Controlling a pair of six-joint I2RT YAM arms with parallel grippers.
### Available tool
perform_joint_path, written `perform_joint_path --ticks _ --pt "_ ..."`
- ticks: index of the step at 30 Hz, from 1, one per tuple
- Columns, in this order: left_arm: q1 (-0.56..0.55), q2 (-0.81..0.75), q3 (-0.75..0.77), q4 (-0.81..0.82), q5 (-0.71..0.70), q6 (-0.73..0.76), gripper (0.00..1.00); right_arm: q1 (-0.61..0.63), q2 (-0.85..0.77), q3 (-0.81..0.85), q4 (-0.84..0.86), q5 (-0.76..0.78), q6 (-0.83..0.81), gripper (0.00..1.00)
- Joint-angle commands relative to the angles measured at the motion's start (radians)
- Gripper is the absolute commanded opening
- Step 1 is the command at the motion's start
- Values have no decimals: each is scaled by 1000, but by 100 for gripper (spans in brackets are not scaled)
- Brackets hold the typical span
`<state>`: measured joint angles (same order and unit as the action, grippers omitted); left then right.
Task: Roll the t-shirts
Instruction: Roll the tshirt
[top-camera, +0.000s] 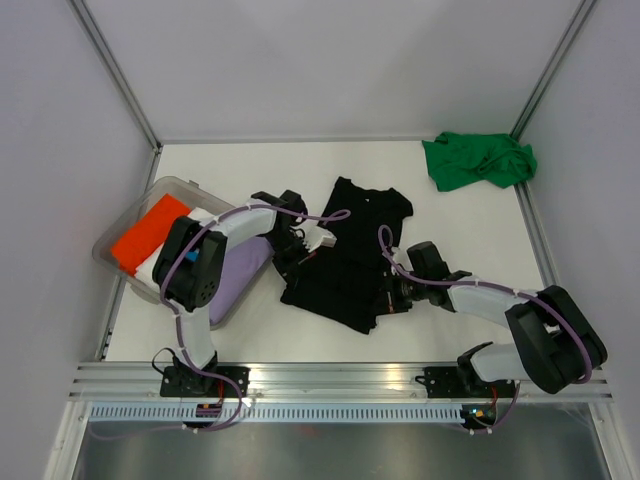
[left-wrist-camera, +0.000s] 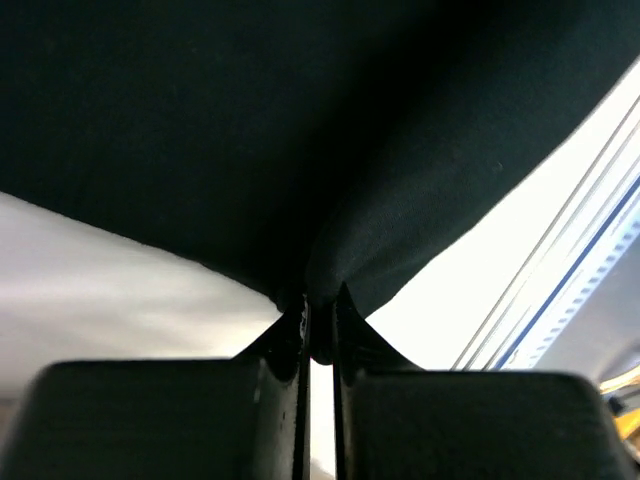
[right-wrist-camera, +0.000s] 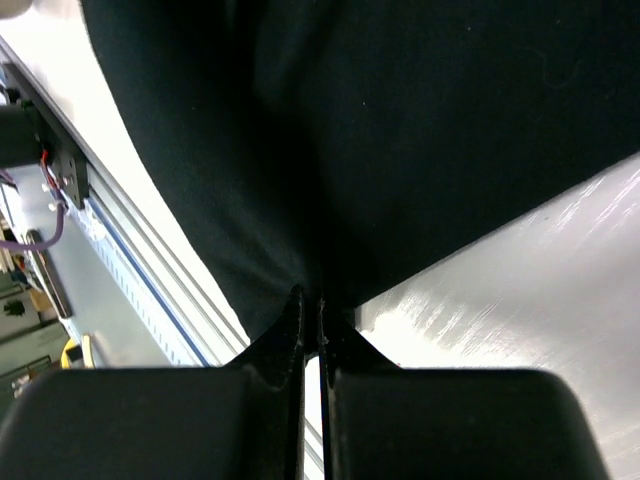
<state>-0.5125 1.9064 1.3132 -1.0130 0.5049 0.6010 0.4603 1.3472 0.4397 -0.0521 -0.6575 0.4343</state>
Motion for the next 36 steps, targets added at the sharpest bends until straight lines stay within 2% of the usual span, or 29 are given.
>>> perform_joint_path --ticks 1,7,10,11,14,24,29,33,36 --pt "23 57 29 39 -65 -76 2 -14 10 -7 21 55 15 0" --pt "23 69 30 68 -92 -105 3 -35 15 -41 37 73 33 0" --pt "22 46 46 79 -101 -99 15 -45 3 -41 44 76 50 0" --pt "20 37 49 82 -103 -93 22 -48 -5 -41 43 78 53 0" --pt "11 -7 58 86 -114 -63 31 -54 -20 -30 25 93 47 0" --pt "-96 -173 38 154 -192 74 35 -55 -11 -29 32 84 44 0" --pt "-190 -294 -60 203 -219 192 40 -58 -10 -30 24 88 37 0" --pt "-291 -426 -256 312 -290 299 45 -60 -13 -36 34 90 37 0" --pt "-322 -518 -398 436 -342 382 50 -61 -14 -35 37 88 41 0"
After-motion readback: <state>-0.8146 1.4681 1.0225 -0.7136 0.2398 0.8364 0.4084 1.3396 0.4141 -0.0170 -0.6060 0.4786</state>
